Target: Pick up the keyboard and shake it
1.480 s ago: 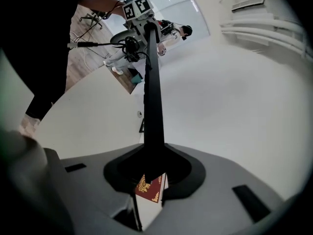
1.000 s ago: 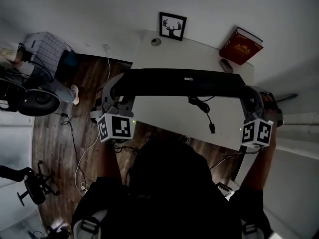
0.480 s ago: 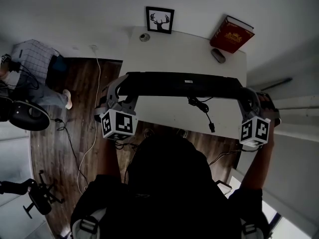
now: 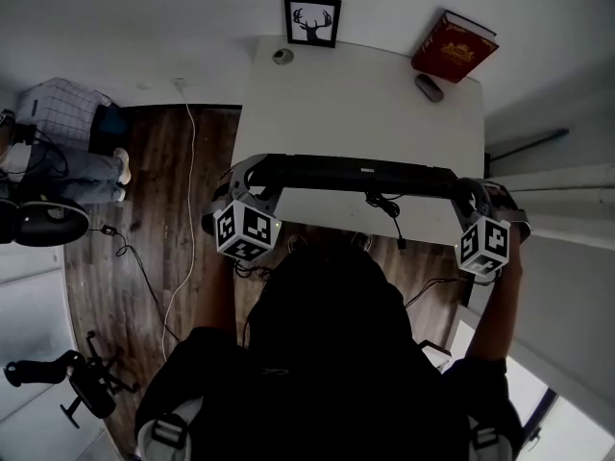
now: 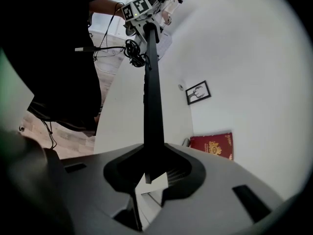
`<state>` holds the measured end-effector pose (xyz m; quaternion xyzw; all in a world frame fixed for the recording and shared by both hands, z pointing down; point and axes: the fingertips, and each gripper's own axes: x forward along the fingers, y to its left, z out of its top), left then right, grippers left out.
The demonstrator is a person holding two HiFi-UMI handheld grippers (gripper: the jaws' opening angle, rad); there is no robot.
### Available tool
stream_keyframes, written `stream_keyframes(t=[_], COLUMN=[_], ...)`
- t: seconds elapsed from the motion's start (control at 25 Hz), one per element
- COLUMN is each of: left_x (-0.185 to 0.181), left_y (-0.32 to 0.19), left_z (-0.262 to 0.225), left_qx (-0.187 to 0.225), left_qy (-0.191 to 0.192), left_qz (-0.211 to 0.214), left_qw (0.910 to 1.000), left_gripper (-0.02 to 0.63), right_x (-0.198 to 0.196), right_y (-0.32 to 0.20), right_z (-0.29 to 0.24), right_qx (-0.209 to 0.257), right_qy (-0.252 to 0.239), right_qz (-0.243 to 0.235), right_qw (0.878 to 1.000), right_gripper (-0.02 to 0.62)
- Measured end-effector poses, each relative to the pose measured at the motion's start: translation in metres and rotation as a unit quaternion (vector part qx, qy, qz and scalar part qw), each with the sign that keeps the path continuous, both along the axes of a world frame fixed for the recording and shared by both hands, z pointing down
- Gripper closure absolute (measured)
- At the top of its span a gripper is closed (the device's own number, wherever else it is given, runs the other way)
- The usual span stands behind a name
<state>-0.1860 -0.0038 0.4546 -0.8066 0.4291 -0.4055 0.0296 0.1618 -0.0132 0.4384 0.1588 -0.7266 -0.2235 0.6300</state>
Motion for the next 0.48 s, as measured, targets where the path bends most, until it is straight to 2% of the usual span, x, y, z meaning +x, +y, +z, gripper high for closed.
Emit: stream_keyframes(t=[0.16, 0.48], left_x=[-0.003, -0.005], left_y=[0.010, 0.014], left_z=[0.032, 0.075], left_qx=[-0.041, -0.090], left_qy=[0.007, 0.012], left_qz=[0.017, 0.033], left_qw=[0.9990, 0.9954], left_gripper=[0.423, 0.423], right_x=[0.001, -0.002], right_y=[0.018, 0.034], right_z=[0.034, 0.072], right_qx=[-0.042, -0.093], right_qy=[0.009, 0.014], right_qz=[0.014, 0.035], right_qw=[0.999, 0.995], right_gripper=[0.497, 0.497])
